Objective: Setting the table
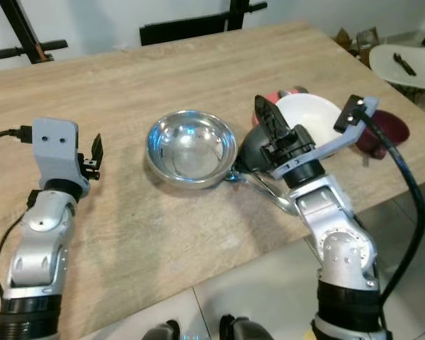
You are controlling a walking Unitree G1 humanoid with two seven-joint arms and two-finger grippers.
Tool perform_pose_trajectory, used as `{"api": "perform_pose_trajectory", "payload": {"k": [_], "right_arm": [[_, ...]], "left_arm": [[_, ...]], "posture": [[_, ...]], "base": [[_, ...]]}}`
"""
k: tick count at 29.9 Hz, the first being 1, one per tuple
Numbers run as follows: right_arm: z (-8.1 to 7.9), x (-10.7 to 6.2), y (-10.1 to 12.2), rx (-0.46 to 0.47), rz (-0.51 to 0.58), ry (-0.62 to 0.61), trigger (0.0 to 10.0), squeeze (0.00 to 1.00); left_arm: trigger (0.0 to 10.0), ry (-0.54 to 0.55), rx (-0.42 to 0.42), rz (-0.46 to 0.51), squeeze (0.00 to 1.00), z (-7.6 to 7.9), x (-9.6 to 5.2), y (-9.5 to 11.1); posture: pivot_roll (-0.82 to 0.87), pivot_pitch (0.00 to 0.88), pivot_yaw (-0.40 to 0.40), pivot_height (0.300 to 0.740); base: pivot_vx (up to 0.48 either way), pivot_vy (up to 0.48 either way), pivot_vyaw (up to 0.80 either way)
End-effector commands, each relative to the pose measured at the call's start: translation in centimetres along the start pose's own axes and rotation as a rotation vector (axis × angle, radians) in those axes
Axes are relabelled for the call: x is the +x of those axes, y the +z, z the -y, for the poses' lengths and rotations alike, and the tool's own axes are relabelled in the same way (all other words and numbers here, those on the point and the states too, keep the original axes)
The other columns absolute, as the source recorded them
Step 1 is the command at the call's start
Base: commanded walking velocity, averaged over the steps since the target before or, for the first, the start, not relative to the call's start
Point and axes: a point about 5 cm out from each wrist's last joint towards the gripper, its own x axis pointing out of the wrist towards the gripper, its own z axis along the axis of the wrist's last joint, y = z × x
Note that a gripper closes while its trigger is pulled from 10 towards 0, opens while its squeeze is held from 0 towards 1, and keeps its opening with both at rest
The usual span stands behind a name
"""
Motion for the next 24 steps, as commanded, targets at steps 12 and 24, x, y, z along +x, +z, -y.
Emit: {"api": "perform_pose_trajectory", "payload": {"k": [12,24], "right_arm": [[-1.1,-0.3,-1.0,0.005,-0.071,0.085,10.0,0.00],[-1.4,0.2,-1.1,0.011,-0.060,0.092,10.0,0.00]], "left_arm": [[10.0,-0.390,-0.096,0.043,0.00,2.1,2.1,3.0],[10.0,-0.586,0.120,-0.037,0.00,8.7,5.8,1.6]], "posture": [[-0.05,0.076,0.000,0.740],[-0.06,0.090,0.006,0.740]], "base": [[0.000,0.000,0.00],[0.000,0.000,0.00]]}}
